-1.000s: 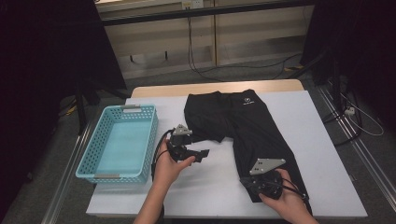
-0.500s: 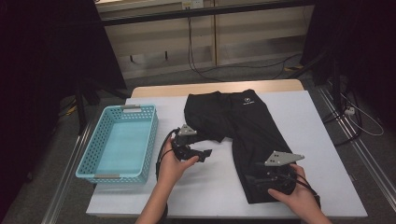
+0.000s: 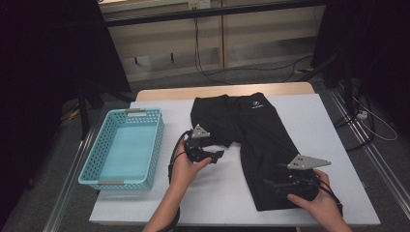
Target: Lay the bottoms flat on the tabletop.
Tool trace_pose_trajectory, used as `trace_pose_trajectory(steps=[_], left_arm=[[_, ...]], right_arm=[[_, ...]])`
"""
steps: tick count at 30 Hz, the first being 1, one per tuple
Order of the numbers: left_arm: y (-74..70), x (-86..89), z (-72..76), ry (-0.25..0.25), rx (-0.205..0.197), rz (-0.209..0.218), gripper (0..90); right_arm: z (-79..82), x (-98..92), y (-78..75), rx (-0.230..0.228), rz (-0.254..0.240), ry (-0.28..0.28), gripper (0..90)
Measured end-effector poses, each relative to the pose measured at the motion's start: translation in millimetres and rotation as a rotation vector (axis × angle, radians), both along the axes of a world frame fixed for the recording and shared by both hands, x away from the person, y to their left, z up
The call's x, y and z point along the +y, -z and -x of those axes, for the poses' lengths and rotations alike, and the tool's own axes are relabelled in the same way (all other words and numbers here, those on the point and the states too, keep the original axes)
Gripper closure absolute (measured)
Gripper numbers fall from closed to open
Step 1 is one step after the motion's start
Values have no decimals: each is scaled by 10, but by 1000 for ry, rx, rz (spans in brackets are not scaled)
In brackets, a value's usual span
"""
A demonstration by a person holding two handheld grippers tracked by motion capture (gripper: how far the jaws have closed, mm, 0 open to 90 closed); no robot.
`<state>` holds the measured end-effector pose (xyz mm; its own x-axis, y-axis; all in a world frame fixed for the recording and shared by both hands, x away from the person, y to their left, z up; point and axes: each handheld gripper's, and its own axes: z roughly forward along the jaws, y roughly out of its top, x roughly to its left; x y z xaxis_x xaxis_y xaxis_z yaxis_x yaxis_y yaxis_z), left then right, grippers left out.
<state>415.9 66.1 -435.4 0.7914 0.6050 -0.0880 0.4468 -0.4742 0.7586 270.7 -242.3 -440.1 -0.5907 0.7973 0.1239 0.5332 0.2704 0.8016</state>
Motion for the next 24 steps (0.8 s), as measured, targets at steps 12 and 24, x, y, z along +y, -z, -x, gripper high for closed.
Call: trace_pose_trajectory(steps=[12,24], left_arm=[[215,-273,-153,-22,28,1,440],[199,-333,-244,-63,64,-21,838]], right_arm=[[30,-100,0,-1,-9,24,216],[45,-143,7,1,-6,44,222]])
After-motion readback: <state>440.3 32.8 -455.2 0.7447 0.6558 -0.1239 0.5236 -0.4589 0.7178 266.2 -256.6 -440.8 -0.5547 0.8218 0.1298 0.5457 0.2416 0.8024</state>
